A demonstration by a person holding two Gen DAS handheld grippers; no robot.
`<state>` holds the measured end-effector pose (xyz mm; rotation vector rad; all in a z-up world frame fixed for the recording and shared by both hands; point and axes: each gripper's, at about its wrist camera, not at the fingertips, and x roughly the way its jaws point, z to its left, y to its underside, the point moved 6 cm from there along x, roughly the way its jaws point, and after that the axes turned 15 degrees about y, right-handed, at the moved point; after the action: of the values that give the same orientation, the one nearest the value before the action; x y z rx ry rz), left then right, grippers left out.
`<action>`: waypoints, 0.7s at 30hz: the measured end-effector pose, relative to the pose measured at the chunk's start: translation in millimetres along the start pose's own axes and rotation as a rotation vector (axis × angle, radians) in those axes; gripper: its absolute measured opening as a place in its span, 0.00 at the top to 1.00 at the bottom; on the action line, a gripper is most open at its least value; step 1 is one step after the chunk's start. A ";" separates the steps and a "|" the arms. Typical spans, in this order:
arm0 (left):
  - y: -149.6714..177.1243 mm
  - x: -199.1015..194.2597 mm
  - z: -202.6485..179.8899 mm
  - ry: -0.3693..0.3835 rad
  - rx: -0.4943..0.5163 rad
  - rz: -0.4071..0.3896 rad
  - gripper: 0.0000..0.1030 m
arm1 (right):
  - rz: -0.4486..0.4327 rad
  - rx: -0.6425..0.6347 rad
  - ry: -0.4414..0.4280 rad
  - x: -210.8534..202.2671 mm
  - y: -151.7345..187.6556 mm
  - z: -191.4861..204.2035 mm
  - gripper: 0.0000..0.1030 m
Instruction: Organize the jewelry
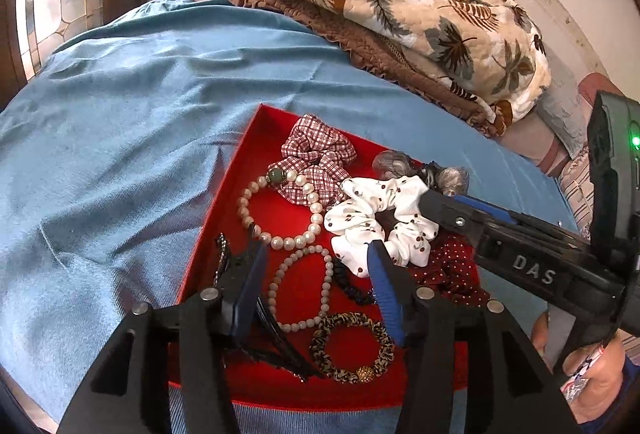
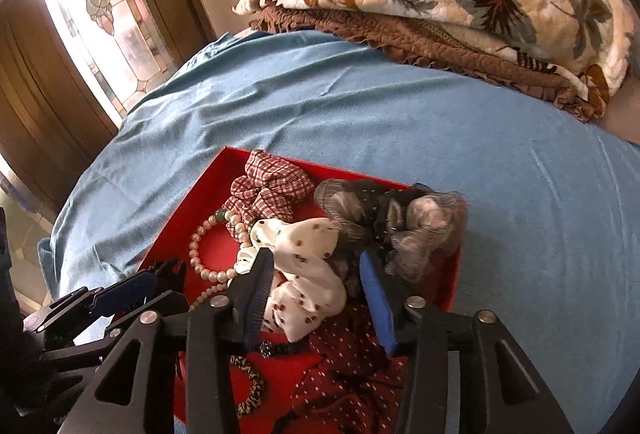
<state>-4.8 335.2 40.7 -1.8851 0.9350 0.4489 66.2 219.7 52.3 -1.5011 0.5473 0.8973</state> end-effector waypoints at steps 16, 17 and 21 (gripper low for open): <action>-0.2 -43.2 -31.5 -0.269 0.201 -0.288 0.12 | -0.097 0.023 0.092 -53.4 44.9 -44.1 0.39; 0.6 -48.6 -35.1 -0.307 0.224 -0.330 0.08 | -0.099 0.023 0.094 -56.2 49.0 -46.2 0.38; 6.3 -65.9 -49.3 -0.394 0.285 -0.433 0.02 | -0.096 0.041 0.098 -68.4 73.2 -56.4 0.35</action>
<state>-55.8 318.0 103.3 -1.5989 0.2981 0.3795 -18.8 142.7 59.6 -1.5268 0.5571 0.7376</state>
